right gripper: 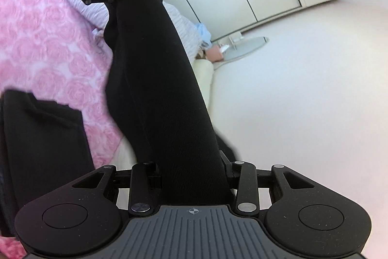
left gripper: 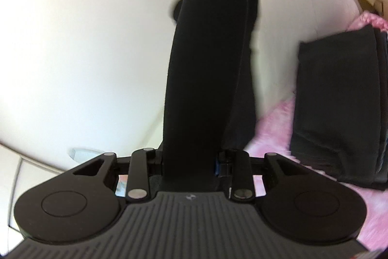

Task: Fold clothes
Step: 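Carry the hoodie with both tools over to the stack of folded clothes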

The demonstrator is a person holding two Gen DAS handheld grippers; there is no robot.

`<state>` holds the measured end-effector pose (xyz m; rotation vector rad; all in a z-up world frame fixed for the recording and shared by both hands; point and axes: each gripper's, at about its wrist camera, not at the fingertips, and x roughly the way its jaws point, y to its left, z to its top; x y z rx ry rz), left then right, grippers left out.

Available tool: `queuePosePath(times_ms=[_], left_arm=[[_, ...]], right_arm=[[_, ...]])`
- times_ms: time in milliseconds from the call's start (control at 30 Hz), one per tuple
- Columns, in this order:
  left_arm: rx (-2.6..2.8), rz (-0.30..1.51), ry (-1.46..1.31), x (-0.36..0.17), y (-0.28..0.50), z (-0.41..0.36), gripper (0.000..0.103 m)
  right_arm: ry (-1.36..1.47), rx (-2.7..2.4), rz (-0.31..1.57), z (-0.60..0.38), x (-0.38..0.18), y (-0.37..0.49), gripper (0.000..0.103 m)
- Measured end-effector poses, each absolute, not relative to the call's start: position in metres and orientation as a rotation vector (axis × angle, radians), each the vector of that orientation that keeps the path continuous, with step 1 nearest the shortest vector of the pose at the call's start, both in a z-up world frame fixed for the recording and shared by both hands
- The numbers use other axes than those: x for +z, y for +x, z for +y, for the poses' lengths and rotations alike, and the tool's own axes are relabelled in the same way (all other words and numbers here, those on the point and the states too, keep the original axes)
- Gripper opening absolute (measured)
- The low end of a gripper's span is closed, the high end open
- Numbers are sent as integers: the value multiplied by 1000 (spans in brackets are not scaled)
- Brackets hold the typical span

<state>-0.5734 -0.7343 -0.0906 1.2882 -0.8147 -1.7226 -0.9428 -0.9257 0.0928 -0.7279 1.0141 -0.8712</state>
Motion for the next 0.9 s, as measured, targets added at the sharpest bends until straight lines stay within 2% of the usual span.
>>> queuePosePath(times_ms=[133, 233, 333, 433, 533, 667, 767, 900], left_arm=[[-1798, -725, 1504, -241, -597, -713, 31], [-1757, -795, 1560, -307, -605, -689, 32], [-1762, -729, 1486, -292, -596, -686, 39], [-1776, -708, 1512, -279, -586, -691, 41], [-1780, -650, 1527, -268, -584, -702, 34], [-1708, -673, 1378, -252, -586, -703, 31], [-1736, -672, 1458, -277, -584, -695, 32], [-1739, -752, 1522, -298, -572, -675, 34]], right_arm=[[-617, -761, 1093, -927, -41, -975, 37], [-527, -625, 1177, -918, -123, -995, 39], [-564, -665, 1109, -907, -123, -1007, 43], [-574, -644, 1117, -906, -115, -1009, 44], [-572, -611, 1140, -912, -105, -1008, 44], [-644, -658, 1113, -916, -88, -1024, 40], [-625, -690, 1092, -916, -90, -1039, 40], [-627, -654, 1132, -890, -128, -1047, 43]])
